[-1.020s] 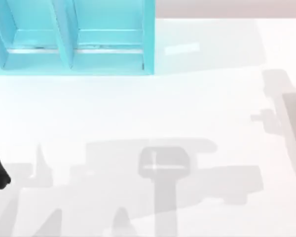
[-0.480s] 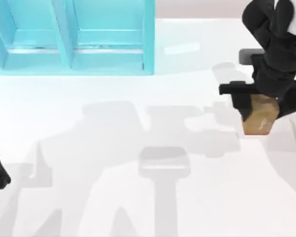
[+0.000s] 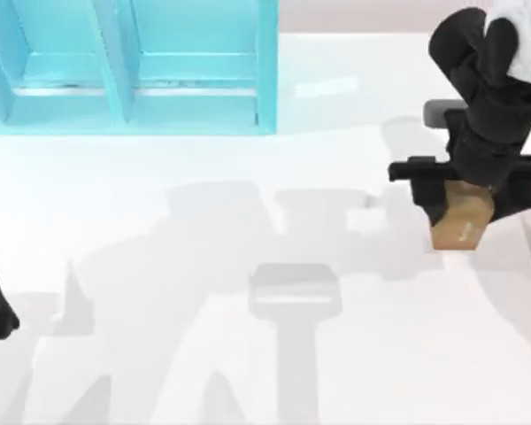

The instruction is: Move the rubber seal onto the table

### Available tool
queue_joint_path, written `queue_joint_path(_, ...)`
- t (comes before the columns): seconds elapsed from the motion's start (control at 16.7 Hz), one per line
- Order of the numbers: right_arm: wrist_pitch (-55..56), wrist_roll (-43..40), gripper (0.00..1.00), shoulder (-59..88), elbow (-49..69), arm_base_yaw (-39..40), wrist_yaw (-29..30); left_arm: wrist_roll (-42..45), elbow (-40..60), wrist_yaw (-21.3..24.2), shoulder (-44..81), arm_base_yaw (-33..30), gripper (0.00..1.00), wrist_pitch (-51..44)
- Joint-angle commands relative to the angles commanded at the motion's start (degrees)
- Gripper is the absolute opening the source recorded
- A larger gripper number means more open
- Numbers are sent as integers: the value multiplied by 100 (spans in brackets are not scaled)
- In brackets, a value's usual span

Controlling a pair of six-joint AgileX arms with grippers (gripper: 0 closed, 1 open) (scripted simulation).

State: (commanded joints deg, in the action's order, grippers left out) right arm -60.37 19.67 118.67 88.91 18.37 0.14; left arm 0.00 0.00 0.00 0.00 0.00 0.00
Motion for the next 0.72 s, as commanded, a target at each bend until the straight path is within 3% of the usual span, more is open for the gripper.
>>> queue_joint_path(0.42,522,9,0,177,-322,22,6,0,0,0,0,0,100,0)
queue_joint_path(0.72,522,9,38,177,-322,22,6,0,0,0,0,0,100,0)
